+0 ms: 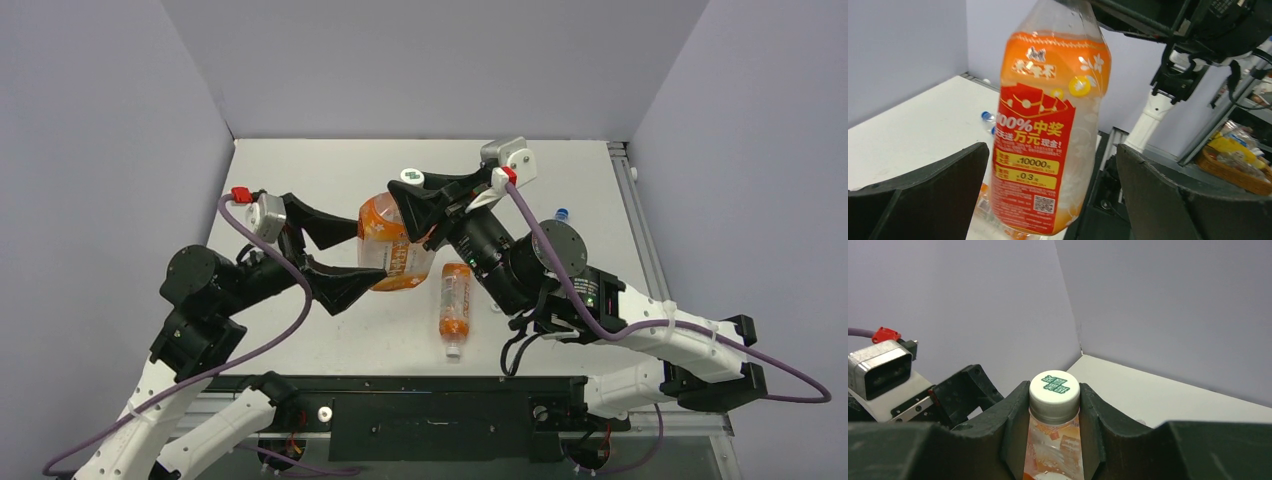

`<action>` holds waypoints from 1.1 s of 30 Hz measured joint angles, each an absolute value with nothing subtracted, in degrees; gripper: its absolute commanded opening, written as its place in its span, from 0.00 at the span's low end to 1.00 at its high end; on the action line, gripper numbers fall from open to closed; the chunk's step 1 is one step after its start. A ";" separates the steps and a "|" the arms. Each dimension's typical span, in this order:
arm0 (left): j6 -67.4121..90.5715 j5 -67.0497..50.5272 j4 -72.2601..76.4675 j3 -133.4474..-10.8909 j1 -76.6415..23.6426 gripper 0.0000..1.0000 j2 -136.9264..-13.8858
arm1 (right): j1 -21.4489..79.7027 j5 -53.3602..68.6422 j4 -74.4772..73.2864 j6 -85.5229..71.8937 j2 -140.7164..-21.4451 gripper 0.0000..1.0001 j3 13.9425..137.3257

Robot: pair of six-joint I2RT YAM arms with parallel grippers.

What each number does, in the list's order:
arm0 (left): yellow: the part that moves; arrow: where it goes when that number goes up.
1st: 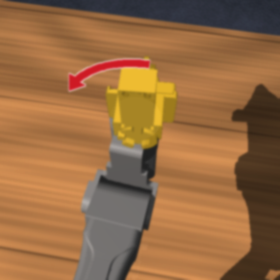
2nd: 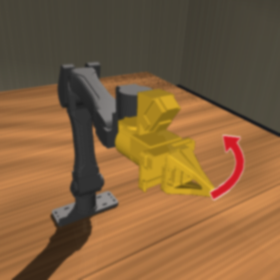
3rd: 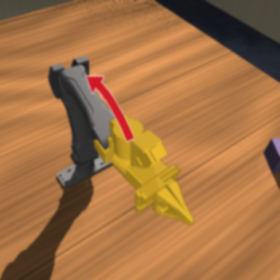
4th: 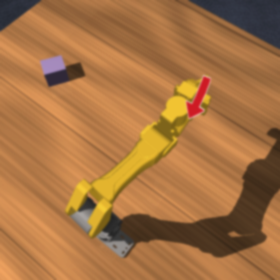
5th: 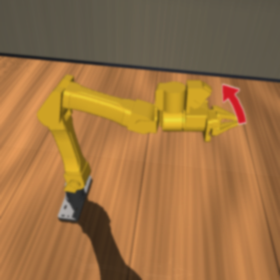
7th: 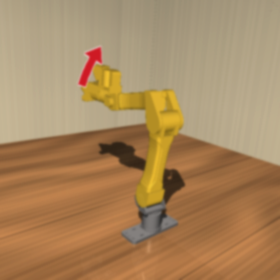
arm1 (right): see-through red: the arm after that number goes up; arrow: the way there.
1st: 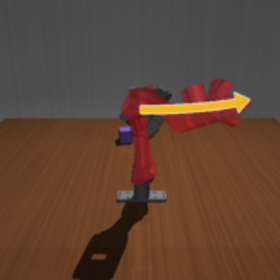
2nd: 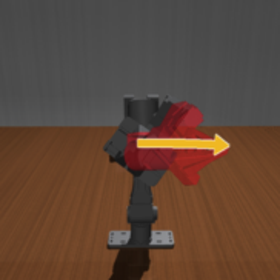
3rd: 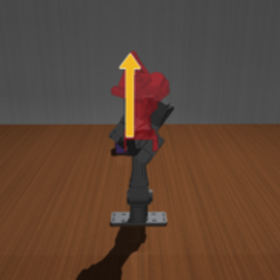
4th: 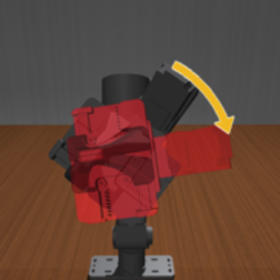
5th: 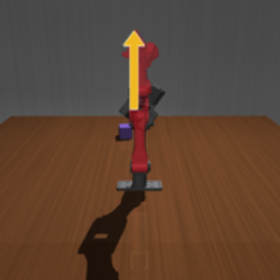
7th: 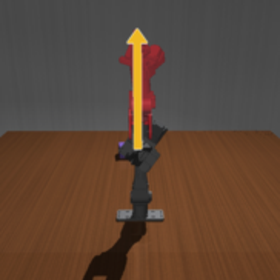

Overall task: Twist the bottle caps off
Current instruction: Pick up the plastic bottle at the center of the board.

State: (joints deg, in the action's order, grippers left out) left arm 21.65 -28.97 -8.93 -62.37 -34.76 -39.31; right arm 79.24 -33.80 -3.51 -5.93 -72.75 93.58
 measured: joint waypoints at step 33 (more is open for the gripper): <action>18.63 -36.29 -3.49 -64.60 -34.76 0.23 -45.71 | 82.39 -36.62 2.20 -6.74 -77.03 0.85 94.52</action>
